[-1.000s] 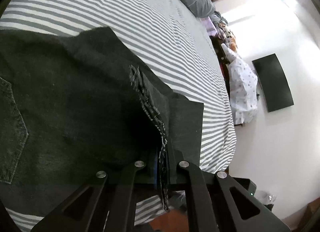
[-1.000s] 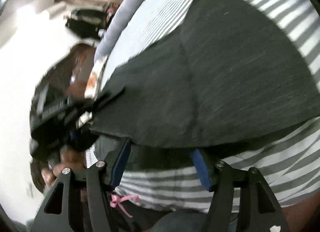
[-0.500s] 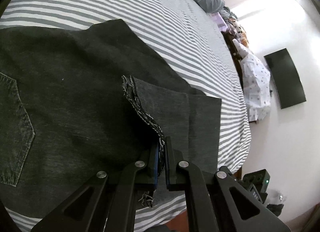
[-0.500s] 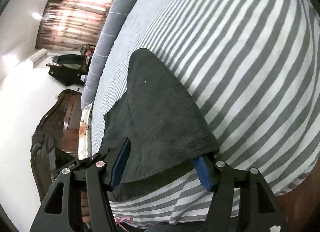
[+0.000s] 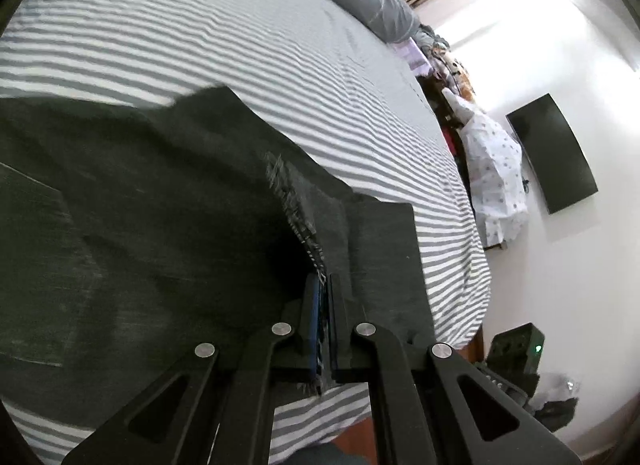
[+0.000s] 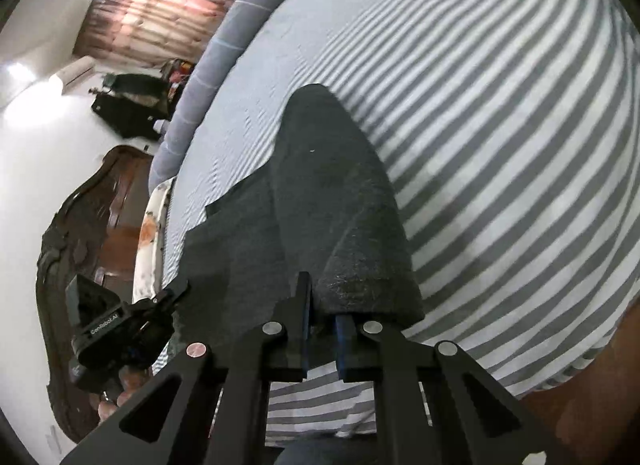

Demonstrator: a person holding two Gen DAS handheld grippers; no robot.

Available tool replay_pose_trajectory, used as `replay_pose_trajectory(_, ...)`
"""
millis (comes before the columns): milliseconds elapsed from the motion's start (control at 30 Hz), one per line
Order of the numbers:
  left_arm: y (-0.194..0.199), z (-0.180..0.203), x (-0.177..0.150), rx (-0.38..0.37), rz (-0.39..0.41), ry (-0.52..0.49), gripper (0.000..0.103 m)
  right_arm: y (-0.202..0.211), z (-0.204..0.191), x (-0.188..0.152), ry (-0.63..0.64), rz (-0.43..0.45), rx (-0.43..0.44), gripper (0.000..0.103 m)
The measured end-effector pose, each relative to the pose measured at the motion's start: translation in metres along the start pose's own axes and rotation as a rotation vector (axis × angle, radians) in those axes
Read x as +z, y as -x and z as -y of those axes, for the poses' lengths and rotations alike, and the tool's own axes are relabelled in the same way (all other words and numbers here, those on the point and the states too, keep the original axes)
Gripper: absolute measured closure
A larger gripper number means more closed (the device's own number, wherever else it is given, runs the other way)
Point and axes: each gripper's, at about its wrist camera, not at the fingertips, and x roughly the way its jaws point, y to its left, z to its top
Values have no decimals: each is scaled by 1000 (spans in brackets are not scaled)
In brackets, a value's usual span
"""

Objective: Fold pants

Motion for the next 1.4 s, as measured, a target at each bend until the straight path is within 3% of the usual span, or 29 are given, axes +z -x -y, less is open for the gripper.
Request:
replay_pose_trajectory(167, 1, -28, 2, 73, 5, 60, 100, -10, -2, -1, 14, -11, -37, 93)
replay_pose_trajectory(400, -26, -32, -12, 96, -179, 55, 98, -15, 12, -2, -22, -16, -68, 93)
replay_pose_trajectory(467, -28, -36, -15, 72, -207, 85, 96, -16, 13, -2, -26, -21, -64, 93)
replay_pose_trajectory(700, -22, -38, -16, 87, -161, 106, 54, -17, 21, -2, -52, -26, -44, 92)
replay_pose_trajectory(900, -33, -48, -11, 62, -117, 177, 55, -21, 29, 0, -70, -36, -35, 92)
replay_pose_trajectory(967, -37, -40, -10, 41, -118, 169, 62, -20, 29, 0, -71, -33, -33, 92)
replay_pose_trajectory(1000, -40, -35, -12, 21, -136, 159, 76, -20, 28, 1, -69, -33, -33, 92)
replay_pose_trajectory(1100, -53, -22, -18, 24, -179, 113, 82, -16, 29, 4, -66, -24, -35, 92)
replay_pose_trajectory(1200, -58, -17, -20, 38, -189, 99, 97, -14, 30, 5, -74, -19, -30, 92)
replay_pose_trajectory(1400, -34, 6, -15, 44, -85, -46, 100, -11, 20, 3, -51, -8, -24, 92)
